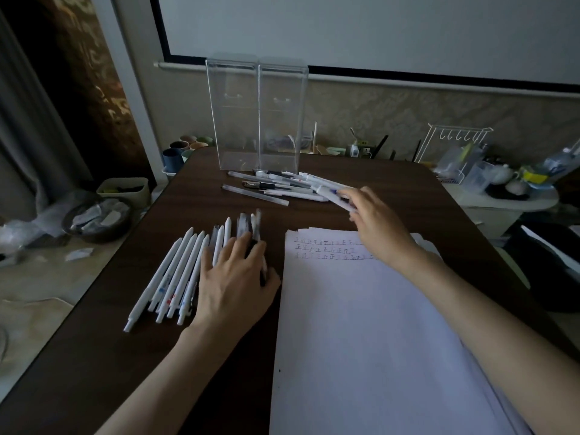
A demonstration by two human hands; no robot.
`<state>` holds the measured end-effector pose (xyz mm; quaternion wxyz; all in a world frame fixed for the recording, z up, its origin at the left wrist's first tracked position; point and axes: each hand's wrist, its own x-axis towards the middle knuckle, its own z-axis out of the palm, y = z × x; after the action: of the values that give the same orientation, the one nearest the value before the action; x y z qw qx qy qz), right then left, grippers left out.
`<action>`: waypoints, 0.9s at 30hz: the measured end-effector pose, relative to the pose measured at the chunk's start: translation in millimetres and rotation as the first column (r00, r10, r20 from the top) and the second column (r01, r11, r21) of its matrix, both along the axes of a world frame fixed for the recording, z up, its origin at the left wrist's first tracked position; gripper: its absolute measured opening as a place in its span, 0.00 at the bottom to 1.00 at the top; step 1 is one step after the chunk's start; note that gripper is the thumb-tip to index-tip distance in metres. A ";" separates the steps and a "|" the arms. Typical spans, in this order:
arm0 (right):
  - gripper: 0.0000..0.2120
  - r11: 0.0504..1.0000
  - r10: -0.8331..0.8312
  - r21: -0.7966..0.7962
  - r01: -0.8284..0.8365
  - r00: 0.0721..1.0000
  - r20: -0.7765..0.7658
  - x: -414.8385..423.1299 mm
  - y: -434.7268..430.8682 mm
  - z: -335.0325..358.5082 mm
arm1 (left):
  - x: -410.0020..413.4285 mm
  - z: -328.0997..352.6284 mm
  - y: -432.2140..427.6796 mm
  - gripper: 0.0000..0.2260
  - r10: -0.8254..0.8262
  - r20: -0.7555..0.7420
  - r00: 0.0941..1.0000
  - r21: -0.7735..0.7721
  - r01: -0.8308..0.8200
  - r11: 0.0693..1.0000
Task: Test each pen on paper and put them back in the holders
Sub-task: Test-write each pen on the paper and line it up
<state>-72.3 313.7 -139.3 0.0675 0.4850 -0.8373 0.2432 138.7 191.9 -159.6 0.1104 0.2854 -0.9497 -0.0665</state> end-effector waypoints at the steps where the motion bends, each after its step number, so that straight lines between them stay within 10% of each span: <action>1: 0.24 1.000 0.014 0.009 -0.014 1.000 0.004 3.5 10.4 0.8 | -0.2 1.1 -0.3 0.22 0.012 0.005 1.000 -0.004 -0.012 1.000; 8: 0.19 0.990 -0.140 -0.043 0.135 0.977 -0.158 30.4 62.7 -11.4 | -0.9 5.7 4.3 0.21 0.000 -0.007 1.000 -0.056 -0.001 0.998; 14: 0.30 0.954 -0.297 -0.005 0.301 0.938 -0.182 21.1 67.9 -20.9 | -9.6 3.6 35.2 0.17 -0.513 -0.054 0.857 -0.053 0.511 0.858; 19: 0.23 0.946 -0.303 -0.166 0.280 0.943 -0.137 19.1 69.3 -22.5 | -27.8 4.9 56.2 0.20 -0.781 0.045 0.622 0.104 0.775 0.623; 27: 0.15 0.809 -0.175 -0.552 0.201 0.979 0.100 -1.1 81.4 -12.8 | -64.8 -0.7 69.1 0.27 -0.773 0.081 0.629 0.099 0.767 0.634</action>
<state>-73.3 395.1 -152.1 0.2117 0.3530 -0.7744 0.4805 73.9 261.1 -160.3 0.0084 -0.1412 -0.9831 -0.1165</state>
